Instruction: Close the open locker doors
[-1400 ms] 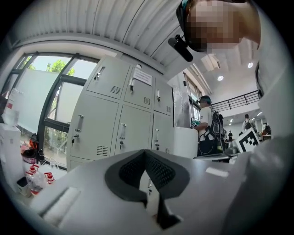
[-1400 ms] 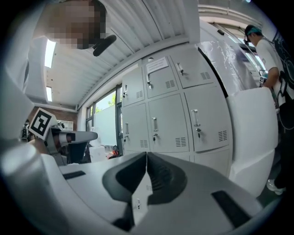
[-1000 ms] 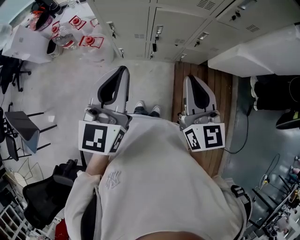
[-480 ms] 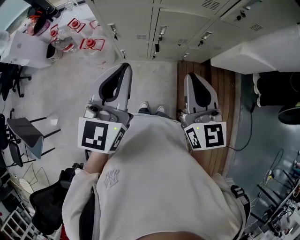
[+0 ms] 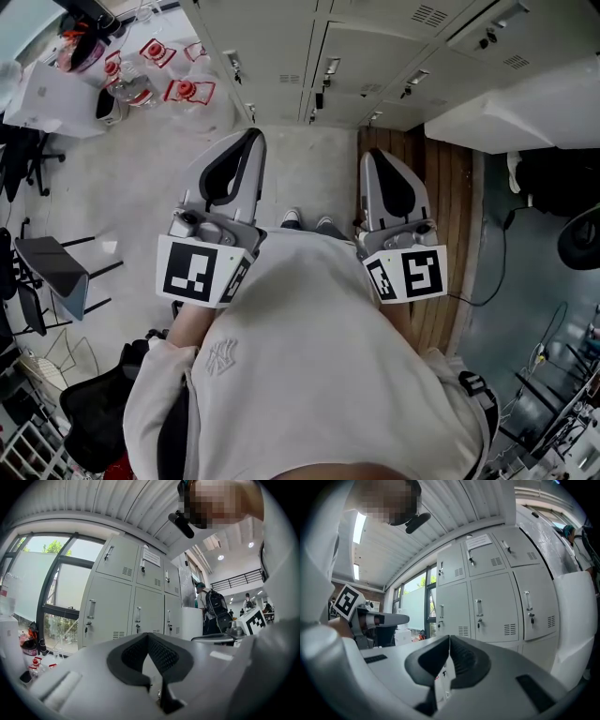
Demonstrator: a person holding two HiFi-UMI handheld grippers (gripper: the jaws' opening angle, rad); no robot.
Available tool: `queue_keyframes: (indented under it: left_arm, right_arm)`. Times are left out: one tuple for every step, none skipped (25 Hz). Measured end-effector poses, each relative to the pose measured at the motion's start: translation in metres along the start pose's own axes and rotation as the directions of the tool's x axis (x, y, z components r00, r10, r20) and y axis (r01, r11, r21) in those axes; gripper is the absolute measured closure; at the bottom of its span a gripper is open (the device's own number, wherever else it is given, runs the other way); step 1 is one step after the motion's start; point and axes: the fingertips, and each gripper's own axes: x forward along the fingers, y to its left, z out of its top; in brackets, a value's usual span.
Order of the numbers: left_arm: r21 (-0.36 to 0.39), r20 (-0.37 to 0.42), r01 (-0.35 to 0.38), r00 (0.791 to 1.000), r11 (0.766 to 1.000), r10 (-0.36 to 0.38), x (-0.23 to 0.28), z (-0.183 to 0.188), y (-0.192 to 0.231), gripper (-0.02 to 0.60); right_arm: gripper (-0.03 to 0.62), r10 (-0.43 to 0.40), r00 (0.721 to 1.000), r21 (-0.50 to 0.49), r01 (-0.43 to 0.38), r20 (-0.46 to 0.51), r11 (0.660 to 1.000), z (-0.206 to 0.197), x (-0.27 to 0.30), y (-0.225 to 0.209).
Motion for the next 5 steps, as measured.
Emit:
queue_keyframes:
  left_arm:
    - [-0.001, 0.002, -0.003, 1.0, 1.0, 0.003, -0.0008, 0.0006, 0.0014, 0.58]
    - [-0.001, 0.004, -0.005, 1.0, 1.0, 0.005, -0.0015, 0.0013, 0.0025, 0.58]
    - [-0.001, 0.006, -0.007, 1.0, 1.0, 0.007, -0.0021, 0.0021, 0.0032, 0.58]
    - [-0.001, 0.008, -0.007, 1.0, 1.0, 0.007, -0.0026, 0.0028, 0.0038, 0.58]
    - [0.0, 0.01, -0.008, 1.0, 1.0, 0.008, -0.0031, 0.0035, 0.0043, 0.58]
  right_arm:
    - [0.582, 0.0, 1.0, -0.001, 0.0, 0.0, 1.0, 0.0003, 0.0004, 0.0005]
    - [0.582, 0.0, 1.0, -0.002, 0.0, 0.001, 1.0, 0.0006, 0.0008, 0.001]
    - [0.582, 0.0, 1.0, -0.003, 0.0, 0.002, 1.0, 0.001, 0.0011, 0.0015]
    - [0.582, 0.0, 1.0, -0.003, 0.001, 0.003, 1.0, 0.0014, 0.0014, 0.0021]
    - [0.582, -0.001, 1.0, -0.003, 0.001, 0.004, 1.0, 0.0018, 0.0017, 0.0027]
